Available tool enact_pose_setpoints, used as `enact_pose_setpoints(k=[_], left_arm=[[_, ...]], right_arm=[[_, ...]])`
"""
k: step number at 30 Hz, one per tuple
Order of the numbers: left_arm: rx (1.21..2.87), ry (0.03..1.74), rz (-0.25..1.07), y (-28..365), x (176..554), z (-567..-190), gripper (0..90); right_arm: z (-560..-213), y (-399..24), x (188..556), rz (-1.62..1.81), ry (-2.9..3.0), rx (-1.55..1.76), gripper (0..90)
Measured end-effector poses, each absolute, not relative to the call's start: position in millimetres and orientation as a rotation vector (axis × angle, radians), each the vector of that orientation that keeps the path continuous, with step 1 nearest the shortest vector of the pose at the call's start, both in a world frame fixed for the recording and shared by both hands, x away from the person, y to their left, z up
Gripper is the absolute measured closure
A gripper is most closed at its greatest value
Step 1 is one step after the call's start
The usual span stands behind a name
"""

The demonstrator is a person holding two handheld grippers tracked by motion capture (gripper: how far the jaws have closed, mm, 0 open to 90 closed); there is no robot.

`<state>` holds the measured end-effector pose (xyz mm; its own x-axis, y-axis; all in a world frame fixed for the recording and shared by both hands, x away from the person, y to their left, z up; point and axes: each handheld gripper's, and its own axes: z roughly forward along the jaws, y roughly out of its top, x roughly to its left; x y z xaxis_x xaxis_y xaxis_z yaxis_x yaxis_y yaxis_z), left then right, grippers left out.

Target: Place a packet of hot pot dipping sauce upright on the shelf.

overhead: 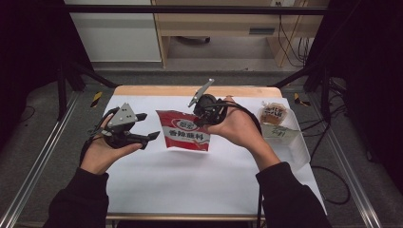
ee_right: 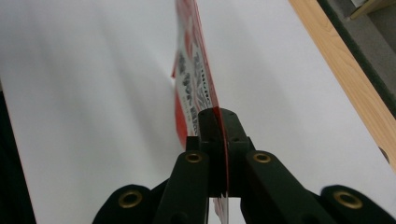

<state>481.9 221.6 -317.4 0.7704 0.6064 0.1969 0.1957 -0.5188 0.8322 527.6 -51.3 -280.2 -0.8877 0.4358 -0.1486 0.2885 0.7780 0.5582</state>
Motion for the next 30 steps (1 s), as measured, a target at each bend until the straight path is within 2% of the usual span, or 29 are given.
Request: enact_pose_setpoints(k=[6,20,30], left_arm=[[2.093,0.637,0.616,228,478,-340,14.2],[2.048,0.775,0.628,260,476,-411,8.8],[2.009,0.877,0.634,281,476,-433,7.1]], right_arm=[[-271,-70,527,0.800,2.667,0.589,90.0],[-250,-110,514,0.811,2.612,0.640,90.0],[-234,-137,506,0.804,2.583,0.663,90.0]])
